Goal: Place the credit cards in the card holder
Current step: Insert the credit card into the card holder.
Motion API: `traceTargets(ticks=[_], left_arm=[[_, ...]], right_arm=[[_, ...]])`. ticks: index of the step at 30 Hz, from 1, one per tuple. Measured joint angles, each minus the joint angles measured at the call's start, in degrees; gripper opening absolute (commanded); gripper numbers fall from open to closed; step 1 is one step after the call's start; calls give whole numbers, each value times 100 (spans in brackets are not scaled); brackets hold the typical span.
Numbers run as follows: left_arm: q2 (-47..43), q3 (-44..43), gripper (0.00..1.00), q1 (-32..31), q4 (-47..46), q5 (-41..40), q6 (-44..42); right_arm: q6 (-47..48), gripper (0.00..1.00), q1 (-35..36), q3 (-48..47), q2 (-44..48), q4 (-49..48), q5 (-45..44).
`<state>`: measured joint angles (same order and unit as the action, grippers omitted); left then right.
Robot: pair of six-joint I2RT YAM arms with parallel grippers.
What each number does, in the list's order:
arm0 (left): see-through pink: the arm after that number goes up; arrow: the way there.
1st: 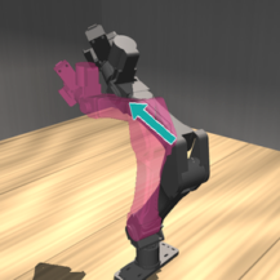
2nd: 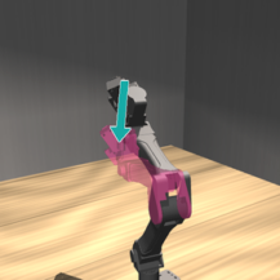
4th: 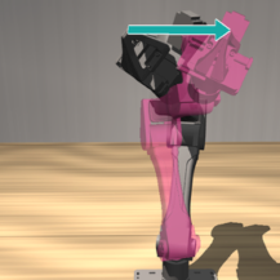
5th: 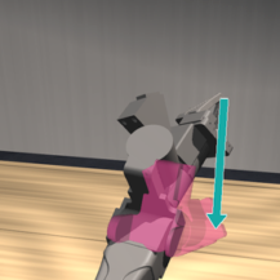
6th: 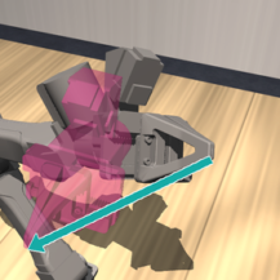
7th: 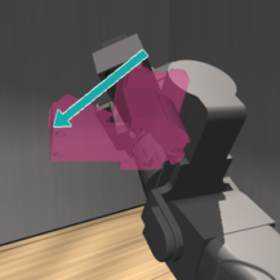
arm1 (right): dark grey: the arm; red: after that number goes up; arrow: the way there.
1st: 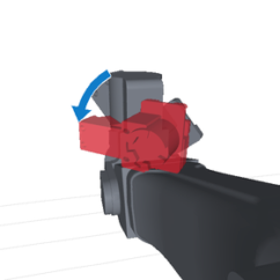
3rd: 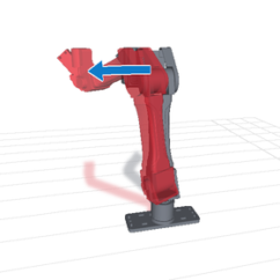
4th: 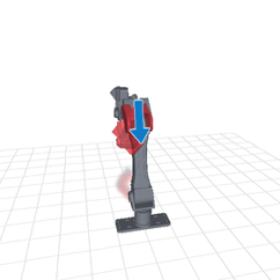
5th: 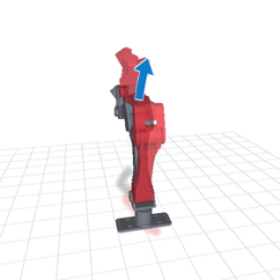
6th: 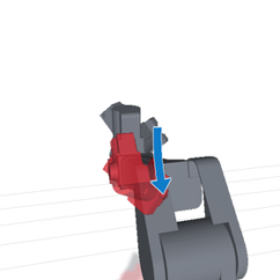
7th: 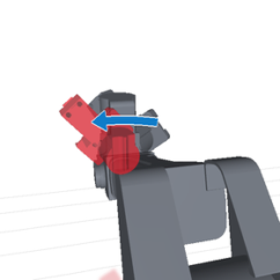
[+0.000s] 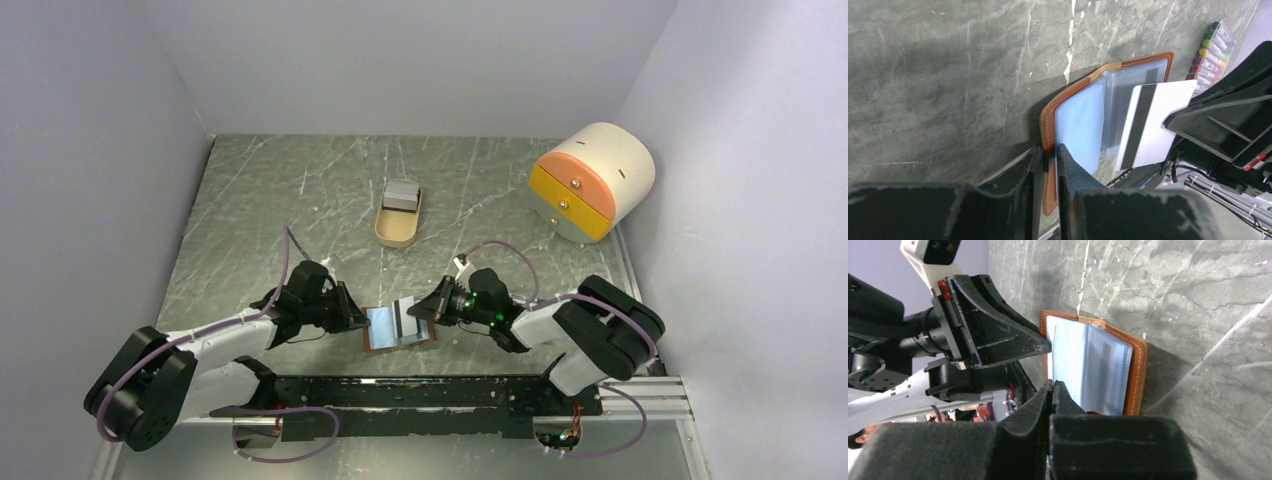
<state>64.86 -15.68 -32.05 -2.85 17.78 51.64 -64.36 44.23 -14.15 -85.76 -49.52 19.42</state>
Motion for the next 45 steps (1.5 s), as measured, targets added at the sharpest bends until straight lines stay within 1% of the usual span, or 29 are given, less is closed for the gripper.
traceTargets(ticks=[7, 11, 24, 45], left_arm=[[-2, 0, 19, 0, -9, 0, -2], [-2, 0, 18, 0, -7, 0, -26], [-4, 0, 20, 0, -9, 0, -42], [-15, 0, 20, 0, -11, 11, -44]], right_arm=[[55, 0, 59, -76, -739, -496, -35], [155, 0, 68, -76, -970, -774, -39], [256, 0, 74, 42, -1115, -1246, -214], [249, 0, 74, 4, -1311, -1419, -367]])
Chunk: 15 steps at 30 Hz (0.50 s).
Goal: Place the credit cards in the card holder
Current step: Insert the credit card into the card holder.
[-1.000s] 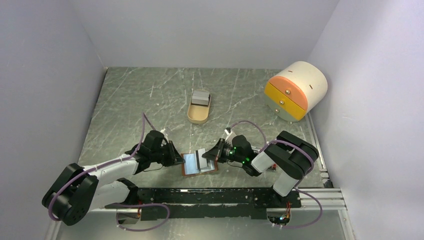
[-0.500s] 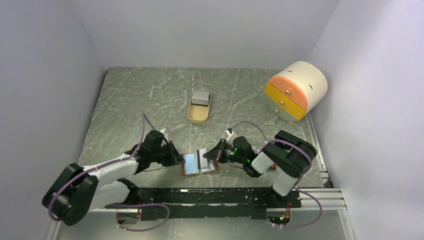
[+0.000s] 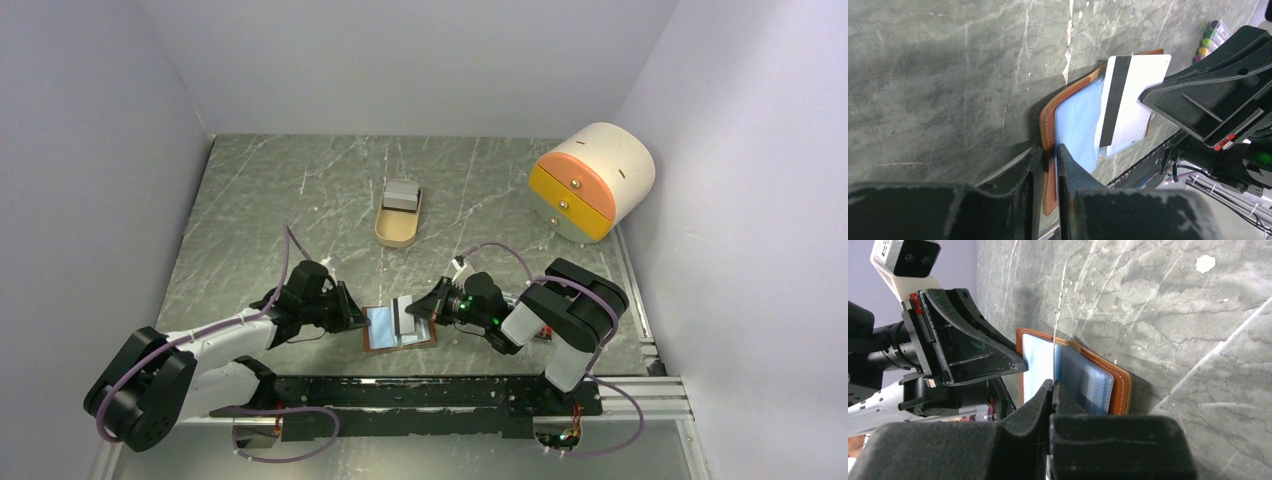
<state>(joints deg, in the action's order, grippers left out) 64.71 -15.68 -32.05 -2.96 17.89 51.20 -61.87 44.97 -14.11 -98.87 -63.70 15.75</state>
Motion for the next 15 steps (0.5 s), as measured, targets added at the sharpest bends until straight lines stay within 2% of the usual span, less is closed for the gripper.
traceTargets(ticks=[15], left_arm=[[-44, 0, 20, 2, -24, 33, 0]], right_arm=[[2, 0, 0, 17, 37, -28, -227]])
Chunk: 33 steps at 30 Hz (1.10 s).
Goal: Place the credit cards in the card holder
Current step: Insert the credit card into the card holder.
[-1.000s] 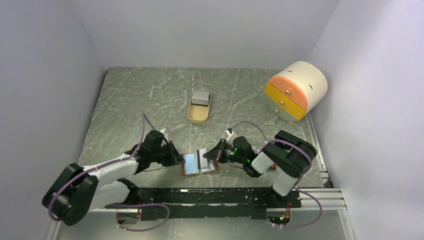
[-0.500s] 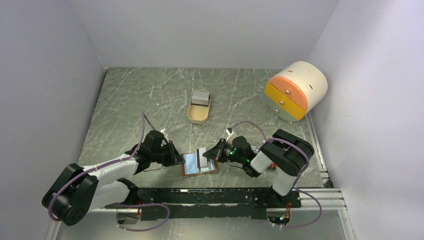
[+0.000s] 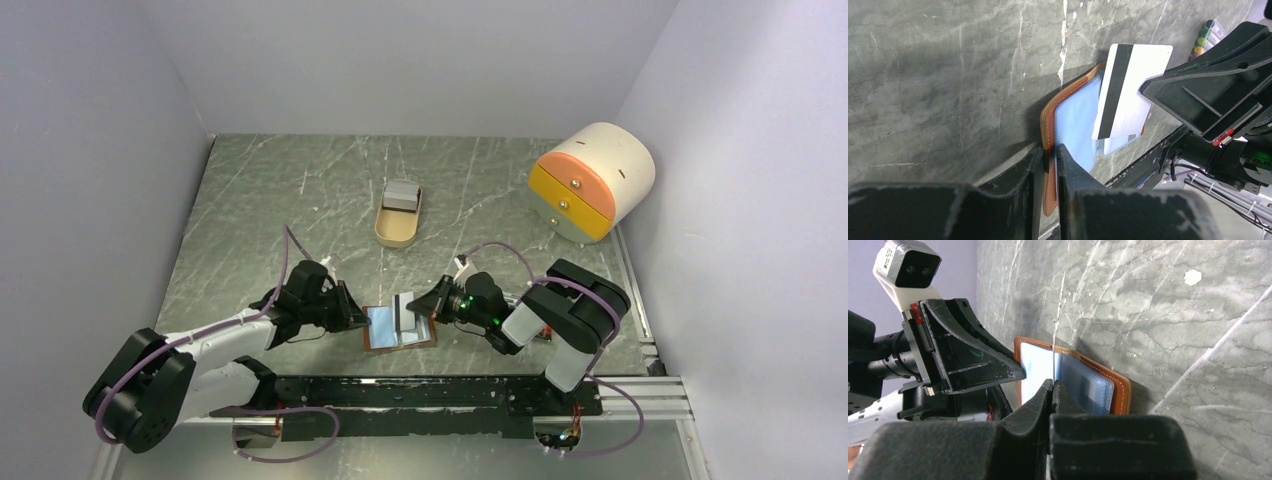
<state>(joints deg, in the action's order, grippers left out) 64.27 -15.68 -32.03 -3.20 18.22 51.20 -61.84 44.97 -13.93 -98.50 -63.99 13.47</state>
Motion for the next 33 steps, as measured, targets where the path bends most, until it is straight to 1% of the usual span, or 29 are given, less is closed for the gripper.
traceTargets(ticks=[16, 22, 33], left_arm=[[0, 0, 19, 0, 0, 0, 2], [0, 0, 19, 0, 0, 0, 0], [-9, 0, 19, 0, 0, 0, 0]], right_arm=[[107, 0, 0, -9, 20, -9, -44], [105, 0, 2, -17, -186, -264, 109], [7, 0, 138, 101, -188, -431, 223]])
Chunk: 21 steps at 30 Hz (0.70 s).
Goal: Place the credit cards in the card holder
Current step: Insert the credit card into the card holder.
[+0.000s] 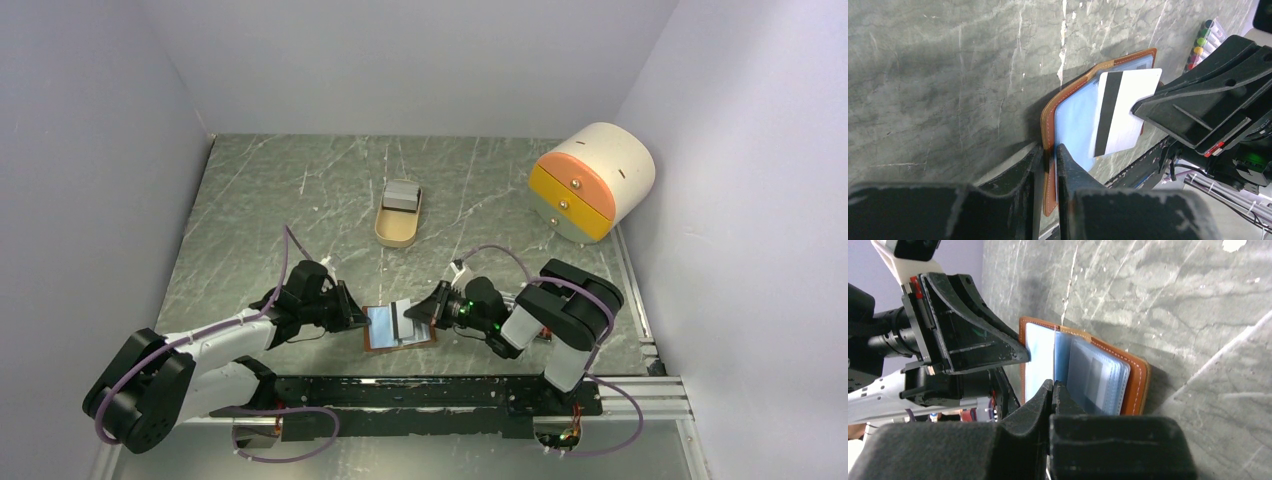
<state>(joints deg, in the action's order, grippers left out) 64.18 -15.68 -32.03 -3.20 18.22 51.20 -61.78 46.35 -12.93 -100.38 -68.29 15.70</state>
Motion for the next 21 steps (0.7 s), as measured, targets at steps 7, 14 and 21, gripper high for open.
traceTargets(ticks=[7, 14, 21], left_arm=[[0, 0, 19, 0, 0, 0, 0], [0, 2, 19, 0, -2, 0, 2], [0, 2, 19, 0, -2, 4, 0]], right_arm=[[-107, 4, 44, 98, 11, -24, 17], [-184, 11, 105, 136, 37, -28, 17], [-302, 23, 234, 136, -63, -48, 0]])
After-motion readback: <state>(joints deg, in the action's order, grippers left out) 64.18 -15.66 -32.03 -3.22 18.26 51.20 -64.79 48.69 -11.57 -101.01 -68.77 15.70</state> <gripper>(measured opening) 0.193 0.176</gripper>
